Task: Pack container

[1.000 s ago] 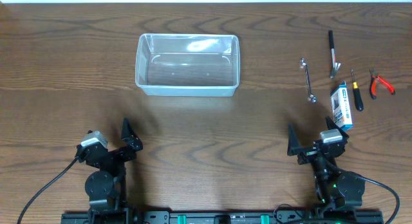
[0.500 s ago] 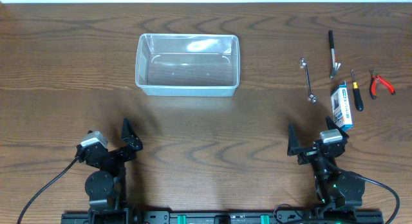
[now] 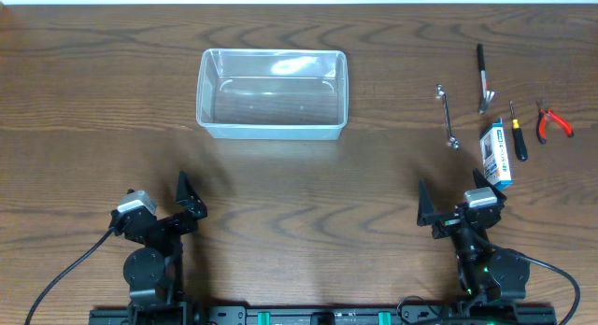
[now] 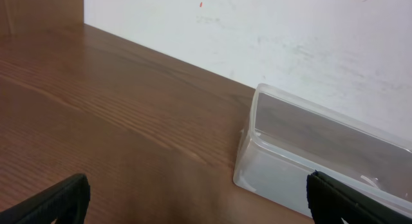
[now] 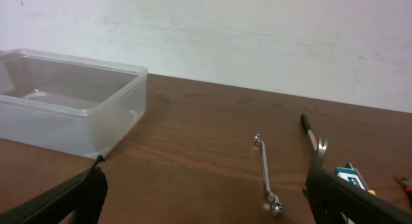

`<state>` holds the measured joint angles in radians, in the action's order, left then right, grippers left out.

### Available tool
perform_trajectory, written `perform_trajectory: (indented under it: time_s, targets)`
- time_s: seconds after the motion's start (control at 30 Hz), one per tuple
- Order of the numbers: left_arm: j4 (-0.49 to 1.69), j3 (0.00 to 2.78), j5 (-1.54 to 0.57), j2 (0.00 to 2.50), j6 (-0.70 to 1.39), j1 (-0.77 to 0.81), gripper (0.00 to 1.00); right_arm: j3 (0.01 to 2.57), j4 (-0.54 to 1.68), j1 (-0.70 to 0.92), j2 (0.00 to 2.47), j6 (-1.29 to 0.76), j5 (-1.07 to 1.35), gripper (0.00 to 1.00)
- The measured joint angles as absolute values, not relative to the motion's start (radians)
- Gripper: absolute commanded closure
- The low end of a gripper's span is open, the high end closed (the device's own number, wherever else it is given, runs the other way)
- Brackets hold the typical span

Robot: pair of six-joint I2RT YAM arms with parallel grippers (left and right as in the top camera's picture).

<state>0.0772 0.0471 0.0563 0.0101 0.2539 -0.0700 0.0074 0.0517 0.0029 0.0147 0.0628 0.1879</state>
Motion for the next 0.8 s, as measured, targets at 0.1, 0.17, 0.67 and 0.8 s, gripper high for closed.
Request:
perform_trajectory:
  time_s: [0.1, 0.17, 0.67, 0.8]
  targets:
    - [0.073, 0.046, 0.056, 0.010, 0.253, -0.070, 0.02, 0.007, 0.052, 0.003, 0.015, 0.063, 0.188, 0.01]
    - [0.070, 0.045, 0.054, 0.010, 0.253, -0.070, 0.02, 0.007, 0.052, 0.003, 0.015, 0.063, 0.188, 0.01]
    - [0.042, 0.392, 0.040, 0.459, 0.194, -0.070, 0.02, 0.007, 0.052, 0.003, 0.014, 0.063, 0.188, 0.01]
    - [0.178, 0.767, 0.003, 0.757, 0.153, -0.070, 0.02, 0.007, 0.051, 0.003, 0.012, 0.063, 0.188, 0.01]
